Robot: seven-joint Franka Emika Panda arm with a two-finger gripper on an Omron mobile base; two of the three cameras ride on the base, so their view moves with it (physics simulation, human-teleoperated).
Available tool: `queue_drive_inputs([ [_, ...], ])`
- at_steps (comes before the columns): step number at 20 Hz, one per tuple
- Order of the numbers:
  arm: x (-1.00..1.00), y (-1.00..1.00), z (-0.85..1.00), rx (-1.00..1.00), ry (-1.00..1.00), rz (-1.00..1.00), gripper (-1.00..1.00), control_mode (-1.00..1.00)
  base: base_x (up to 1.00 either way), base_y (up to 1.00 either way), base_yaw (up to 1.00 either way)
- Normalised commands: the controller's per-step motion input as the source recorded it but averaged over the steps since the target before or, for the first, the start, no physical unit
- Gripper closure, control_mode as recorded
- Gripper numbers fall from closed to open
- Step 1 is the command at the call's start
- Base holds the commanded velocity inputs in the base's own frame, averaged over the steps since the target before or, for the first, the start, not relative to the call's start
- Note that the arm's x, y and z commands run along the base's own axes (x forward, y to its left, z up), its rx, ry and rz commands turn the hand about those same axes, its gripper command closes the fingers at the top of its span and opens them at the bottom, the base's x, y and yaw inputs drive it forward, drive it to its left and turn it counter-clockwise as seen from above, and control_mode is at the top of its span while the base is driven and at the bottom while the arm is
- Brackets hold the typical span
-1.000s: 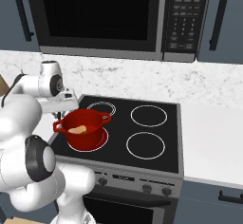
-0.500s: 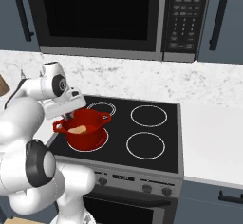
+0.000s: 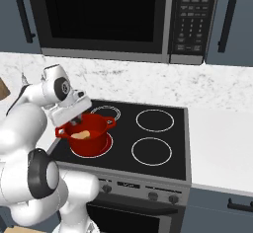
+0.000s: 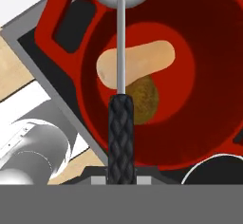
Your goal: Put the squash and avocado in the pot. Retrieve the spatula and lightly stir the vegetables in the pot.
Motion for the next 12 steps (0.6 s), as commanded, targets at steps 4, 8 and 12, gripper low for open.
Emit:
queue_drive_inputs([
  [4,0.0,-0.27,0.3,-0.04,0.0,0.04,1.0,-1.0,0.0,0.0,0.0],
  [8,0.0,-0.44,0.22,-0.02,0.0,0.0,1.0,-1.0,0.0,0.0,0.0],
  [12,0.0,-0.41,-0.04,-0.18,0.0,0.0,1.0,-1.0,0.0,0.0,0.0],
])
